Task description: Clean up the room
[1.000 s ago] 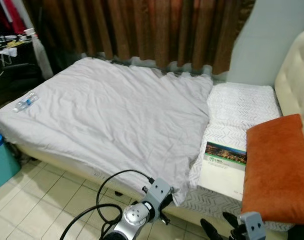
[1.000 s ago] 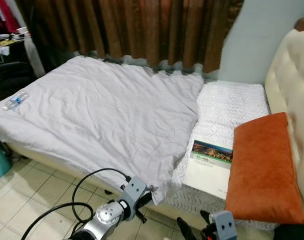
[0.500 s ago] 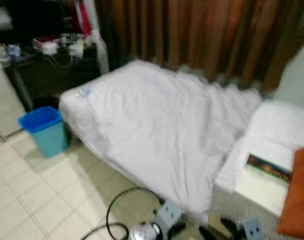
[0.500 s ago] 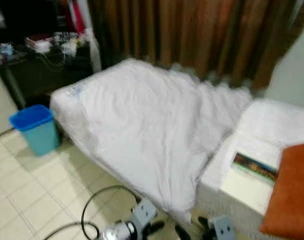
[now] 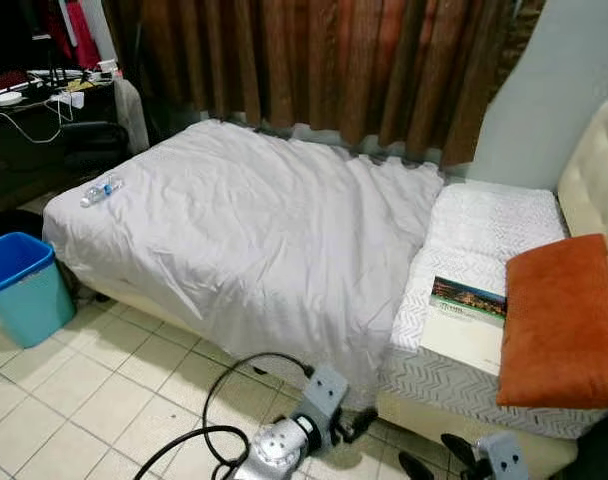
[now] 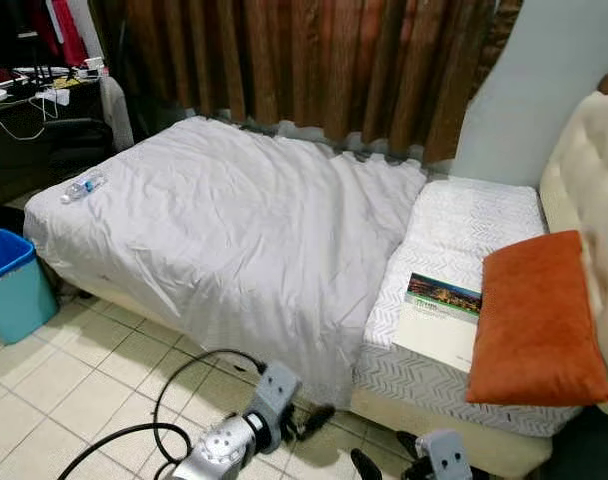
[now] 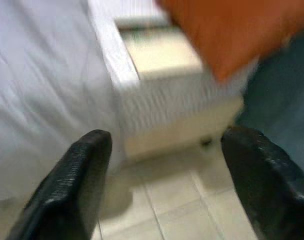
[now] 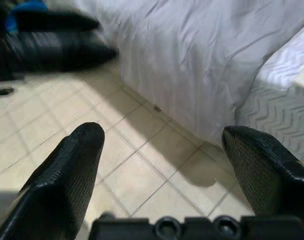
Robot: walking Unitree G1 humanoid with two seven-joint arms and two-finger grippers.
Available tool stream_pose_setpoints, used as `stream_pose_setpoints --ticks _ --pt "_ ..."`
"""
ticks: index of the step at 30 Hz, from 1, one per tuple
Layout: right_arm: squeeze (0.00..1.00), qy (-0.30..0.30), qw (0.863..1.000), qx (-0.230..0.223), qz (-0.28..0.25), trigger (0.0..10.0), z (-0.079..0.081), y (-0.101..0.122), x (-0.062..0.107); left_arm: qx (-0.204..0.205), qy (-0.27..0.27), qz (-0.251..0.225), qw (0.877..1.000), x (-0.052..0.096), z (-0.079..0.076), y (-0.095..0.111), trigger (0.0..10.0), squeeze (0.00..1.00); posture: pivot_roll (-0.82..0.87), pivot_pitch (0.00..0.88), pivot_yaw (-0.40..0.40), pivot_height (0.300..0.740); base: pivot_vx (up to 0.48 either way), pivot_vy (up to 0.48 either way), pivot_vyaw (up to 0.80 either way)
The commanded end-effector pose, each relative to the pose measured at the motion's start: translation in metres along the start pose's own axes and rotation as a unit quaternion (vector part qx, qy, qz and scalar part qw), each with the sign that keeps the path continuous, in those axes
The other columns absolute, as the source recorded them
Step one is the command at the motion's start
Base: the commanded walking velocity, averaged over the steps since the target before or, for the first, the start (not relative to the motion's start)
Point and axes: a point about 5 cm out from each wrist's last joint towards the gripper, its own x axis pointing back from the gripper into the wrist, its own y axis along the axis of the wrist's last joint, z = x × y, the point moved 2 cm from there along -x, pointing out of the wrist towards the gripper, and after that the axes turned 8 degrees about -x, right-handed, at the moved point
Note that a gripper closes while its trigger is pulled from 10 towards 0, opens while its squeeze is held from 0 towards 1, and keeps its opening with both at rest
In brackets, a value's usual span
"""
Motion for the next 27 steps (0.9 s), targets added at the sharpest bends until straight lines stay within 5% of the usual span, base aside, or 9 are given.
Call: stream_pose_setpoints --ticks 1,6,7,8,11,14,19,27 --pt "0.00 -0.038 0.999 0.000 -0.031 10.0 -0.006 0.003 0.001 0.006 0.058 -0.041 0.997 0.016 0.030 0.004 10.0 1.00 -0.17 0.014 -0.016 0.740 0.000 0.000 0.00" --pt "0.00 -0.102 0.990 -0.032 -0.088 10.0 -0.013 0.003 0.003 0.023 0.168 -0.089 0.981 0.060 0.074 0.012 10.0 1.00 -0.10 0.000 -0.019 0.740 0.000 0.000 0.00" --pt "0.00 -0.109 0.988 -0.040 -0.100 10.0 -0.014 0.004 0.002 0.022 0.188 -0.099 0.977 0.070 0.081 0.016 10.0 0.71 -0.08 0.000 -0.022 0.740 0.000 0.000 0.00" --pt "0.00 -0.111 0.986 -0.042 -0.113 10.0 -0.017 0.017 -0.011 0.022 0.201 -0.105 0.974 0.076 0.085 0.018 10.0 0.00 -0.06 0.000 -0.027 0.740 0.000 0.000 0.00" --pt "0.00 -0.107 0.981 -0.049 -0.156 10.0 -0.019 0.058 -0.042 0.023 0.228 -0.117 0.966 0.084 0.096 0.027 10.0 0.00 -0.03 0.000 -0.037 0.740 0.000 0.292 0.00" --pt "0.00 -0.103 0.976 -0.061 -0.184 10.0 -0.014 0.069 -0.051 0.002 0.235 -0.110 0.966 0.085 0.099 0.030 10.0 0.00 -0.02 0.000 -0.044 0.740 0.000 0.429 0.00" --pt "0.00 -0.099 0.976 -0.055 -0.187 10.0 -0.013 0.071 -0.059 -0.036 0.240 -0.091 0.966 0.087 0.097 0.033 10.0 0.00 -0.01 0.000 -0.051 0.740 0.000 0.428 0.00" --pt "0.00 -0.091 0.979 -0.055 -0.173 10.0 -0.007 0.071 -0.069 -0.001 0.241 -0.060 0.969 0.085 0.091 0.021 10.0 0.00 -0.01 0.000 -0.049 0.740 0.000 0.455 0.62"
